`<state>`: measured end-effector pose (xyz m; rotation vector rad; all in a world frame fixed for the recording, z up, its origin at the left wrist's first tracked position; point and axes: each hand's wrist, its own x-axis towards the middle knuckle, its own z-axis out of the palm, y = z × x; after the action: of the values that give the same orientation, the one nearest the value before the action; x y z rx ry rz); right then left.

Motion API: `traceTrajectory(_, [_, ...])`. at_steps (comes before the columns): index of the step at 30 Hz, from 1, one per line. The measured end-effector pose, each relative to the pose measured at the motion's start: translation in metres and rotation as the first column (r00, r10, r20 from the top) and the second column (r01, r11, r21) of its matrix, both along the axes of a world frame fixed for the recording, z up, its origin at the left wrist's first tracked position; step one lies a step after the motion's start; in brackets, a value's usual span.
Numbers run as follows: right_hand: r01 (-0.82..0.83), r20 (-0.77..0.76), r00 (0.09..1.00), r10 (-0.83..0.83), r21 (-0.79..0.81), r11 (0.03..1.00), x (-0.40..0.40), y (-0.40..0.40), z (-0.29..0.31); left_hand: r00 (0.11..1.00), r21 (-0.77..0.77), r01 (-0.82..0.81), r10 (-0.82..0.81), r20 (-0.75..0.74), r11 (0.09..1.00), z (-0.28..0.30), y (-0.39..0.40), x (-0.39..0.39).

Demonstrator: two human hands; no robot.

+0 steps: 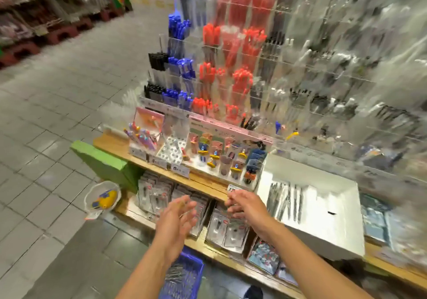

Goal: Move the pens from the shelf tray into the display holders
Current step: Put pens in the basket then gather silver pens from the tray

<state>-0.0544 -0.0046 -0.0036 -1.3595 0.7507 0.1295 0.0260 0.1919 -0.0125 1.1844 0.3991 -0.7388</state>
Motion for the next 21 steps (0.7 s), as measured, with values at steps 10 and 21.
traceTrajectory(10, [0.259, -0.078, 0.959, -0.273, -0.158, 0.953, -0.103, -0.141, -0.033, 0.919, 0.125, 0.390, -0.393, 0.005, 0.912, 0.008, -0.180, -0.045])
traceTrajectory(21, [0.019, -0.420, 0.902, -0.099, -0.190, 0.982, -0.092, -0.191, -0.096, 0.808, 0.365, 0.555, -0.589, -0.023, 0.747, -0.014, -0.256, -0.061])
